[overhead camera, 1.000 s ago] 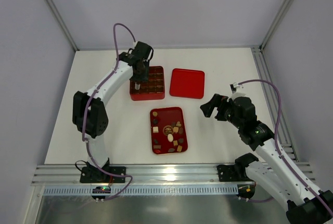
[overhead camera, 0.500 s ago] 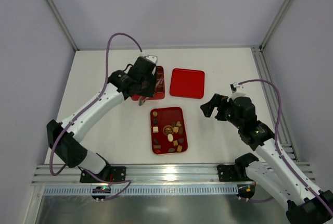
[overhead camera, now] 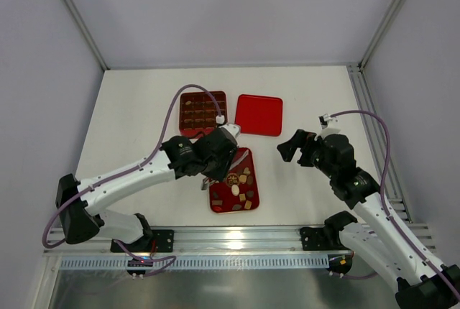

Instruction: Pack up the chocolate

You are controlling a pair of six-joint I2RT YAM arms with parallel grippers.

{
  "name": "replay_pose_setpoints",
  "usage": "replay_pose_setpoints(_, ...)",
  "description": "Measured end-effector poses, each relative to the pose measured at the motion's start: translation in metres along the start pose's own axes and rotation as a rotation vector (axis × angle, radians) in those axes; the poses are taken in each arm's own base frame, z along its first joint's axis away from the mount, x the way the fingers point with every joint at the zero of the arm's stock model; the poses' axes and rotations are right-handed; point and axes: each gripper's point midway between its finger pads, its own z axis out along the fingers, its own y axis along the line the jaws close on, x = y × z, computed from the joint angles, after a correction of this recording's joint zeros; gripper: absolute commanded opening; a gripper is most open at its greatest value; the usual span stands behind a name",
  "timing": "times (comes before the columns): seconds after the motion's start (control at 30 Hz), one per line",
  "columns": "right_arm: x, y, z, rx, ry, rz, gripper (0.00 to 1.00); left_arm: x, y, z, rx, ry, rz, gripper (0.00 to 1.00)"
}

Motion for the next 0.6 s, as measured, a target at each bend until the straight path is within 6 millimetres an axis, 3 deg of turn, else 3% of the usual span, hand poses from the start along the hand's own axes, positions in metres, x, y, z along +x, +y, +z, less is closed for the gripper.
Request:
replay_pose_setpoints(0.23,-0.001,0.0,-0.001,-0.001,-0.003,0.0,1.0,0.028,-0.016,0.006,0.009,0.05,0.023,0.41)
replay_pose_setpoints(0.6,0.0,0.0,-0.001,-0.001,-0.006,0.0,1.0,0.038,-0.022,0.017,-0.03,0.073,0.036,0.41)
